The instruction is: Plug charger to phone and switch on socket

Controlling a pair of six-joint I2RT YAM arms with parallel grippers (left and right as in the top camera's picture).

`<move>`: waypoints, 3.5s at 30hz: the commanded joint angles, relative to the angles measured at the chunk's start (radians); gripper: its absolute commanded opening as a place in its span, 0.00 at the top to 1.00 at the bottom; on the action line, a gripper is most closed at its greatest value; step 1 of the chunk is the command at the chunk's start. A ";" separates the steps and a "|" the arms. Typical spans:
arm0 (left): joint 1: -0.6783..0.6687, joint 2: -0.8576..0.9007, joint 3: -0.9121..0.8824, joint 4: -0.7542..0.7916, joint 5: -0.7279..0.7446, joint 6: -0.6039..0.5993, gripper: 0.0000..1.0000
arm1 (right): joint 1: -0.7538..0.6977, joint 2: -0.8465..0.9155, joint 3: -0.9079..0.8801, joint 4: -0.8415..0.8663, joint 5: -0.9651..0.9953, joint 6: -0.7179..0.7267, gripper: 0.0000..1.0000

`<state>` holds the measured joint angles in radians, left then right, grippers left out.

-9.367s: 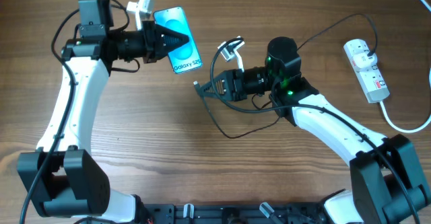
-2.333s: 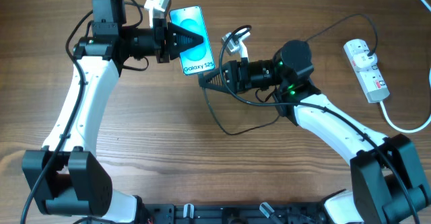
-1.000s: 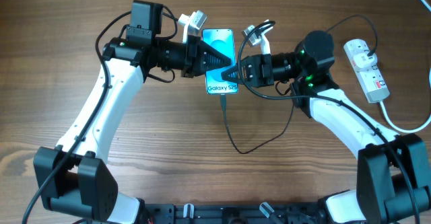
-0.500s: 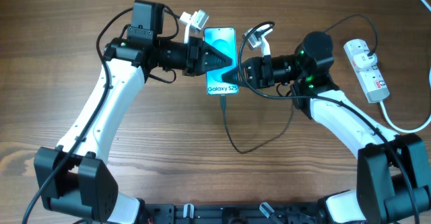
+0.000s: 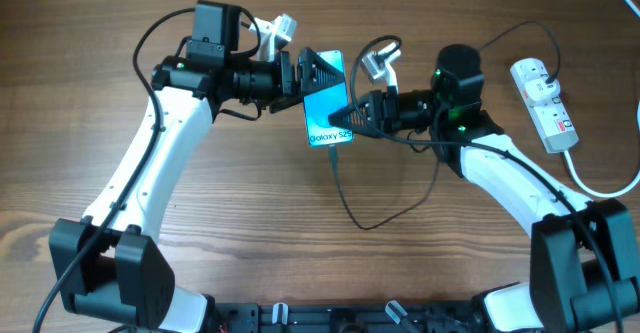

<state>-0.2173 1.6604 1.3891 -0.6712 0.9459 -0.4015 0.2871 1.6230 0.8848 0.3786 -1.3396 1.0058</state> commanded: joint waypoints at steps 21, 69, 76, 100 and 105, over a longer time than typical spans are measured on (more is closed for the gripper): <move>0.108 -0.005 -0.005 -0.197 -0.784 0.002 0.00 | 0.056 0.206 0.005 -0.448 0.705 -0.509 0.96; 0.108 -0.005 -0.005 -0.197 -0.784 0.002 0.00 | 0.066 0.225 0.403 -1.127 1.107 -0.748 0.17; 0.108 -0.005 -0.005 -0.197 -0.784 0.002 0.00 | 0.066 0.224 0.580 -1.271 1.202 -0.797 0.01; 0.108 -0.005 -0.005 -0.197 -0.783 0.002 0.00 | -0.719 0.063 0.573 -1.327 1.435 -0.587 0.00; 0.108 -0.005 -0.005 -0.197 -0.784 0.002 0.00 | -0.800 0.144 0.573 -1.260 1.490 -0.587 0.00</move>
<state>-0.1127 1.6604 1.3891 -0.8684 0.1757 -0.4015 -0.4839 1.7031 1.4540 -0.8940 0.1062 0.4042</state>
